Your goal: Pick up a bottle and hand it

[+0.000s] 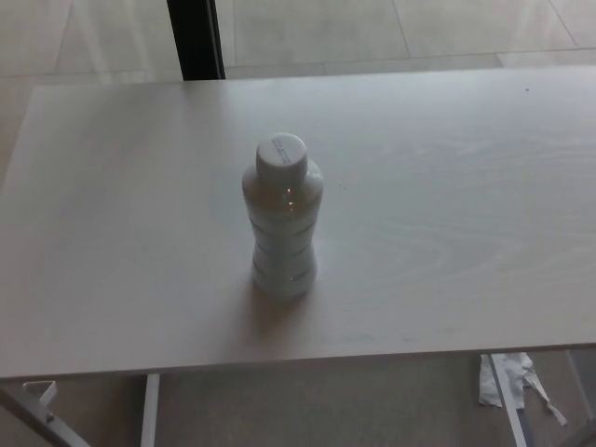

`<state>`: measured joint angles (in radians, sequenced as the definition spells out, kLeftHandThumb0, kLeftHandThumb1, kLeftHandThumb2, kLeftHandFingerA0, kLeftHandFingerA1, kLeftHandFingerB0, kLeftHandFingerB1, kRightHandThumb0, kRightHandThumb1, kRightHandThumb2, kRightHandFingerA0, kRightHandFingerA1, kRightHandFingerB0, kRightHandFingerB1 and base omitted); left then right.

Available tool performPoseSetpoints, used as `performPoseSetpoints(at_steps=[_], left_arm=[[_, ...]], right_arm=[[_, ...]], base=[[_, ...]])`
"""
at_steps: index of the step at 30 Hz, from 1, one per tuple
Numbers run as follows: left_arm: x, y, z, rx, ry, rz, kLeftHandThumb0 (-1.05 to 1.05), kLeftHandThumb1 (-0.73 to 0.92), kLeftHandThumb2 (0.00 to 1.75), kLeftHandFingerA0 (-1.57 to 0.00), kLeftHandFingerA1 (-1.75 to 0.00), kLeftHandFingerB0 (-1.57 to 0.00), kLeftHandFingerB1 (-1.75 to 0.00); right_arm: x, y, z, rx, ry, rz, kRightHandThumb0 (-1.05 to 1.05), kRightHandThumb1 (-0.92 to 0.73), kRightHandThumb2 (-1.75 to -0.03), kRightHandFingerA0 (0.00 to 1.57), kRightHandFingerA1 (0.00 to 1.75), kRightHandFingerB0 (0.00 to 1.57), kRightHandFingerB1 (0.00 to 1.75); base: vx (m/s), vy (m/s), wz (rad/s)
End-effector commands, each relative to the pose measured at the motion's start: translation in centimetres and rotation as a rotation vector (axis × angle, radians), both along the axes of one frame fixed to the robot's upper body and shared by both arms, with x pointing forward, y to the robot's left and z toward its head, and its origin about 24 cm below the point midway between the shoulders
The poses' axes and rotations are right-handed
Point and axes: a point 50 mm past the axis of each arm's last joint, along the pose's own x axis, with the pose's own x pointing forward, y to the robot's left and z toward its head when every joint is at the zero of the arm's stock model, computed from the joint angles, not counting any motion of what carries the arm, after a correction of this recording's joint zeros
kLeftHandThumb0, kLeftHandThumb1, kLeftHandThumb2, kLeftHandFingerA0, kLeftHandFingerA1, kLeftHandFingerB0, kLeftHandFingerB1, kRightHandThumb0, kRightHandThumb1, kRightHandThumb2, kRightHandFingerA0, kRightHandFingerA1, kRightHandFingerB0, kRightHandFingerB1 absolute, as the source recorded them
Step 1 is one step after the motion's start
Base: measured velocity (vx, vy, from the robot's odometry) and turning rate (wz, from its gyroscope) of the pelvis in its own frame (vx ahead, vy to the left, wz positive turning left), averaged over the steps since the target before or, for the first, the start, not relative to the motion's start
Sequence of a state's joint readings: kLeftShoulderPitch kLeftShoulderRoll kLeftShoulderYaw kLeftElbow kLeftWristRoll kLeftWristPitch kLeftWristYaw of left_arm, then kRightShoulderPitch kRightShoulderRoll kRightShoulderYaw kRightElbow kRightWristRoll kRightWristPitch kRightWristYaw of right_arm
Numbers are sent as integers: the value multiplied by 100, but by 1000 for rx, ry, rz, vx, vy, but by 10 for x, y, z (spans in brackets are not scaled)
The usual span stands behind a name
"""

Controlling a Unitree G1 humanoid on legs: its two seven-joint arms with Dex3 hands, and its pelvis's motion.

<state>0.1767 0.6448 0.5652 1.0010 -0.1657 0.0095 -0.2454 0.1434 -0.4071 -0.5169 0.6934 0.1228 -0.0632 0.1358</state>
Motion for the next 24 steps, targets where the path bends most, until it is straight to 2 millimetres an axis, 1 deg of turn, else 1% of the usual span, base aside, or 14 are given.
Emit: performPoseSetpoints(at_steps=[1,6,7,8,11,12,13,15,16,17,18,21,22,24], left_arm=[[5,5,6,-107,-135,120,-59,34,51,-114,-115,-31,-47],[26,6,19,-68,-222,108,-72,41,53,-110,-110,-22,-50],[53,5,36,-22,-296,64,-80,43,54,-85,-78,-21,-51],[67,3,45,-19,-348,46,-80,42,54,-89,-69,-20,-53],[98,-5,68,4,-417,-44,-75,34,75,-40,-60,-23,-52],[107,-10,74,23,-434,-68,-79,38,74,-51,-54,-22,-44],[126,-20,85,37,-474,-131,-64,40,54,-22,-48,-28,-36],[143,-30,94,28,-510,-194,-64,40,54,-22,-48,-28,-36],[167,-48,105,31,-521,-321,-62,43,54,-22,-47,-28,-31],[181,-62,113,41,-530,-419,-63,45,55,-18,-48,-25,-30],[189,-70,116,29,-547,-459,-62,44,55,-19,-45,-23,-29],[200,-89,123,22,-579,-559,-63,46,54,-15,-43,-19,-28],[211,-115,128,-20,-587,-655,-36,23,86,-3,-52,0,-50],[222,-154,132,-55,-560,-800,-71,41,82,-3,-42,-10,-29]], right_arm=[[1,-7,8,33,-63,-25,-84,-49,-86,105,117,19,56],[4,-7,8,38,-63,-24,-75,-45,-87,107,116,19,55],[3,-5,7,34,-60,-15,-74,-60,-58,98,99,22,50],[3,-4,8,33,-61,-9,-75,-46,-86,88,90,18,55],[4,-4,9,34,-64,-4,-74,-60,-58,90,103,22,50],[4,-5,8,35,-62,-5,-74,-59,-58,91,107,22,49],[4,-5,8,37,-63,-8,-81,-48,-86,94,108,20,55],[5,-5,8,40,-68,-8,-81,-48,-86,94,108,20,55],[5,-5,8,44,-72,-11,-74,-58,-58,96,105,23,49],[6,-5,8,44,-78,-12,-81,-48,-86,92,104,21,55],[6,-5,8,42,-73,-10,-75,-59,-58,93,110,23,50],[7,-5,8,39,-76,-6,-76,-45,-86,84,98,19,55],[8,-4,9,48,-79,-15,-75,-58,-58,86,95,25,51],[9,-3,10,46,-84,-6,-75,-58,-58,94,109,23,51]], base=[[0,0,0],[0,0,0],[0,0,0],[-11,-1,8],[0,0,0],[0,0,0],[0,0,0],[0,0,0],[0,0,0],[0,0,0],[0,0,0],[0,0,0],[0,0,0],[0,0,0]])
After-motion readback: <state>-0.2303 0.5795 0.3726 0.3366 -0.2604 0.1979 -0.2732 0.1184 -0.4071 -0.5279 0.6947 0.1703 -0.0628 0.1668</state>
